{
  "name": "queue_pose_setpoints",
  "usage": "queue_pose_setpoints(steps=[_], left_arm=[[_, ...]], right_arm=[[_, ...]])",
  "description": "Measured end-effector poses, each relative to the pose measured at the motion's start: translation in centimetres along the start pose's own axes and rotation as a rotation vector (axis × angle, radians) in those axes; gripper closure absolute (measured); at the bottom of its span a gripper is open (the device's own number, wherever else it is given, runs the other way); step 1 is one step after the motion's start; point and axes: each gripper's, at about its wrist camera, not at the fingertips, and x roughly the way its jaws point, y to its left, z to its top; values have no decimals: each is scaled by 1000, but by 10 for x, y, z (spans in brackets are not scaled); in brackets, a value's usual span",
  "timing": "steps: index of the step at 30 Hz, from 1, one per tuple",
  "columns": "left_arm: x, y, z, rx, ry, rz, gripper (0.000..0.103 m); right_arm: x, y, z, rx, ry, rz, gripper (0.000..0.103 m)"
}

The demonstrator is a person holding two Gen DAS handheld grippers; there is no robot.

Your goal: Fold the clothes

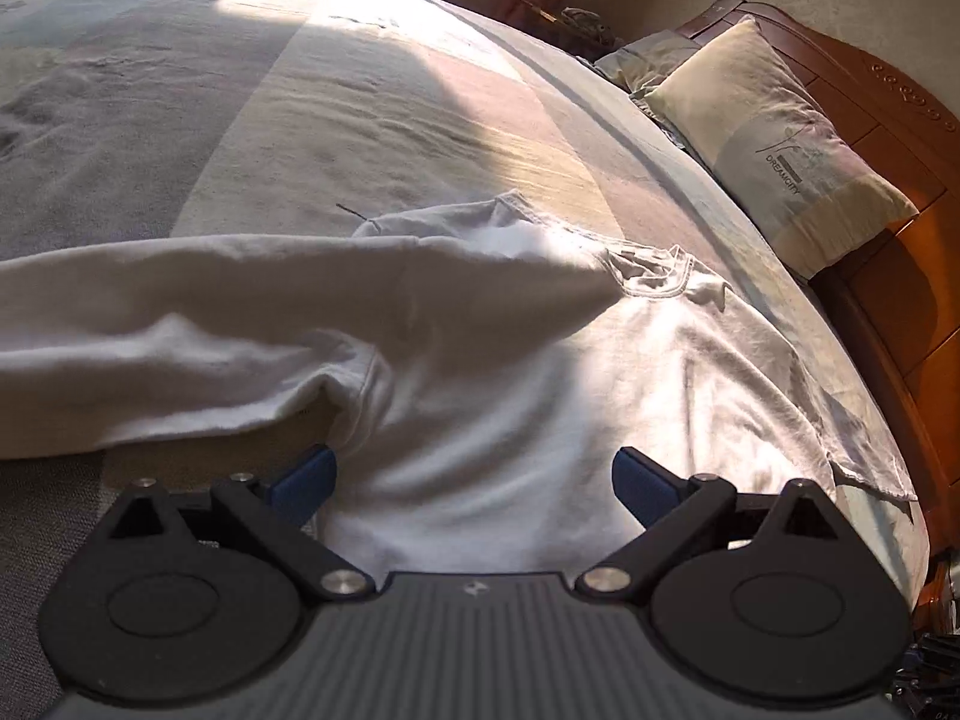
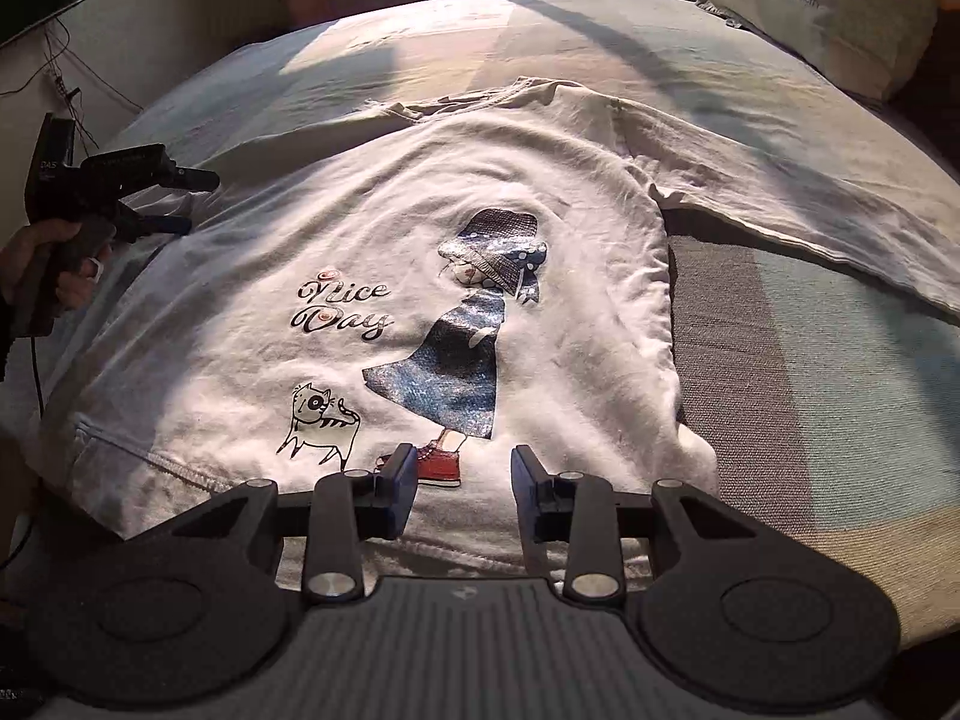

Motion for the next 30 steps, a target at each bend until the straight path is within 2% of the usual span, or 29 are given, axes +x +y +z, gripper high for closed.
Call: queue_pose_setpoints(steps=[1,3,5,6,8,9,11,13,16,21,28,30], left_arm=[[-9,-10,-4,50,-4,-19,5],[-25,-24,-17,118,14,-121,4],[-33,-36,-37,155,80,-211,4],[-33,-35,-47,141,119,-227,4],[-31,-22,-71,100,183,-203,4],[-36,-14,-80,106,164,-200,7],[-47,-3,-89,105,151,-182,7],[-60,-5,-88,119,159,-66,7],[-76,-24,-83,227,131,-70,7],[-72,-63,-89,359,154,-111,6],[-61,-96,-109,491,201,-81,6],[-62,-99,-110,513,205,-69,6]], right_arm=[[-2,-2,1,4,-9,-1,63],[-5,-4,3,6,-23,0,61],[-5,-3,5,0,-29,1,58],[-4,-3,6,-3,-32,2,58],[-4,-3,7,-4,-36,4,58],[-5,-3,7,-3,-36,6,58],[-9,-7,6,5,-43,5,58],[-15,-17,8,30,-59,4,57],[-17,-41,19,77,-82,-18,56],[15,-98,45,239,-75,30,57],[81,-117,82,191,-33,24,57],[89,-113,90,146,-47,45,63]])
